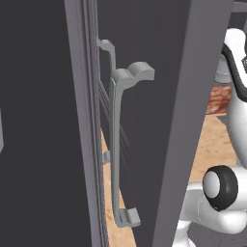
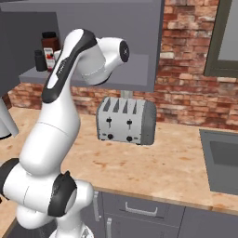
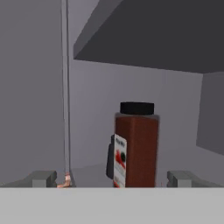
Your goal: Collect the paprika, ketchup, and shaker from the cabinet and place them next to the stove.
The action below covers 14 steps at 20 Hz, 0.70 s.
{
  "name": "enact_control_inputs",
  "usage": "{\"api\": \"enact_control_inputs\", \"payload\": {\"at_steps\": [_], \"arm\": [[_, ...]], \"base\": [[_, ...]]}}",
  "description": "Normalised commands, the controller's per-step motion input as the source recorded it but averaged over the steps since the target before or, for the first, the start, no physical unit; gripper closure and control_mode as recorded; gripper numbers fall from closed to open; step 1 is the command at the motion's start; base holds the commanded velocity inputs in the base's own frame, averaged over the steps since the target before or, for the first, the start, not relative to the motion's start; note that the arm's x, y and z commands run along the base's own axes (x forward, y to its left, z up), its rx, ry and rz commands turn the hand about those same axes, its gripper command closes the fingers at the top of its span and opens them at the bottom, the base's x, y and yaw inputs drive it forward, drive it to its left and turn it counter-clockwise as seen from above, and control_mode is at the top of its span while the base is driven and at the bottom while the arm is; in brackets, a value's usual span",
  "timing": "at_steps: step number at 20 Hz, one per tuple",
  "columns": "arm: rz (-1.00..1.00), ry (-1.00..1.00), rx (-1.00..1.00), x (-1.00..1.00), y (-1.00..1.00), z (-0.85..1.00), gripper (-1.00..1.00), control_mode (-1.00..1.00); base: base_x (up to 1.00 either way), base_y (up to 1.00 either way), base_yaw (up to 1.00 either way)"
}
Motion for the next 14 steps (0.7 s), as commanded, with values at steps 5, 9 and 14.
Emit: {"api": "enact_control_inputs", "payload": {"at_steps": [5,9,14], "arm": [[0.01,0.00,0.00,0.11,0.00,0.01,-1.00,-1.00],[0.04,0.00,-0.01,0.02,0.00,0.00,-1.00,-1.00],[0.06,0.01,-0.03,0.13,0.02,0.00,-1.00,-1.00]], "base": [[0.00,0.00,0.00],[0.00,0.00,0.00],[0.00,0.00,0.00]]}}
